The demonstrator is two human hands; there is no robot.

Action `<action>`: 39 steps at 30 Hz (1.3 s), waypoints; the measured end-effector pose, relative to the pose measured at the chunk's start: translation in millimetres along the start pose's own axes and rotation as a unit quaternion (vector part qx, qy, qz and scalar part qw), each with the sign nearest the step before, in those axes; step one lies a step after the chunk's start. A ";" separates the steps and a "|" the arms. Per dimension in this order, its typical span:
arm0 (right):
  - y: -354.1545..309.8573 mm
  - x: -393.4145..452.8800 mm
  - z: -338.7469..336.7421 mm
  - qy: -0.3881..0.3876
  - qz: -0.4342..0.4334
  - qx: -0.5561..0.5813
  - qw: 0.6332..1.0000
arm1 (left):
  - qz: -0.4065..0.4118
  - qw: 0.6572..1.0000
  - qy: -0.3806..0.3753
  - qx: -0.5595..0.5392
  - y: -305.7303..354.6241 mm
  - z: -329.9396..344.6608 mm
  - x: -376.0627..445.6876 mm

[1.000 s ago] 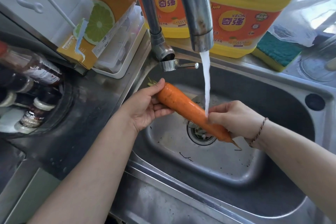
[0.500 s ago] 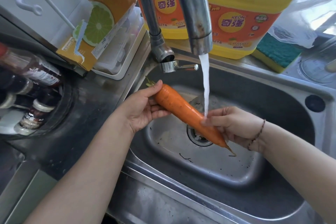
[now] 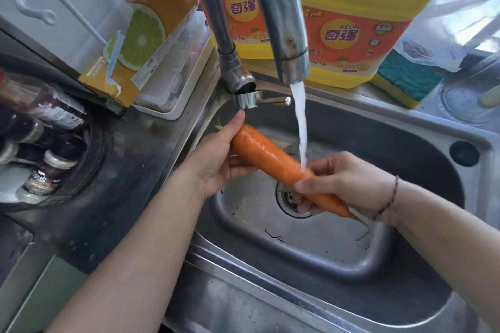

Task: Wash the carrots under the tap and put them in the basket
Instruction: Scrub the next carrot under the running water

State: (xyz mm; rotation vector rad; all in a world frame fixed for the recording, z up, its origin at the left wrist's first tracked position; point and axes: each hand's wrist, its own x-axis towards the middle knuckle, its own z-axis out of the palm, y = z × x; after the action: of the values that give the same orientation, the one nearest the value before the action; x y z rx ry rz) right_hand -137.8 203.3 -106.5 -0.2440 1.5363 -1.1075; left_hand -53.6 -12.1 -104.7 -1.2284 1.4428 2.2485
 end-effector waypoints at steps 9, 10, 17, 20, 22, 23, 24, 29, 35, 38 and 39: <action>-5.3 -3.5 8.0 0.013 0.028 -0.017 0.999 | 0.022 0.998 -0.055 -0.035 14.4 -6.0 -8.4; -7.3 -2.8 10.7 0.048 0.019 -0.060 0.997 | 0.022 0.998 -0.044 -0.029 14.1 -5.3 -7.6; -10.4 -0.6 16.7 0.178 -0.068 -0.188 0.964 | 0.031 0.999 0.032 -0.021 8.4 -3.1 -2.0; -5.2 -0.7 21.9 0.259 -0.148 -0.219 0.929 | 0.038 0.998 0.046 -0.016 7.7 -2.0 -1.2; -4.2 0.2 26.0 0.301 -0.176 -0.182 0.919 | 0.038 0.998 0.052 -0.018 5.4 -1.6 -0.9; -3.8 1.2 27.4 0.319 -0.177 -0.171 0.915 | 0.037 0.998 0.054 -0.020 4.0 -1.9 -1.3; -2.8 2.4 28.2 0.334 -0.177 -0.173 0.910 | 0.034 0.998 0.055 -0.020 2.5 -2.5 -1.9; -0.1 5.9 27.2 0.322 -0.157 -0.256 0.898 | 0.031 0.999 0.036 -0.007 -4.7 -8.3 -4.8; 4.7 11.4 23.3 0.292 -0.130 -0.307 0.896 | 0.030 1.000 0.008 0.006 -10.7 -9.5 -8.3; 7.1 10.8 17.7 0.289 -0.087 -0.248 0.921 | 0.024 1.000 0.017 -0.001 -9.9 -14.7 -8.9; 8.5 10.6 14.7 0.286 -0.067 -0.237 0.926 | 0.022 1.000 0.022 -0.005 -9.1 -16.7 -8.6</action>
State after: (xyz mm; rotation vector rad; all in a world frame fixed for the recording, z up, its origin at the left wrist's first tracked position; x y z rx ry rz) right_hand -125.1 193.2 -118.1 -0.3785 2.3419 -0.9371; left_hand -34.1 -19.2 -107.4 -1.2688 1.4905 2.2724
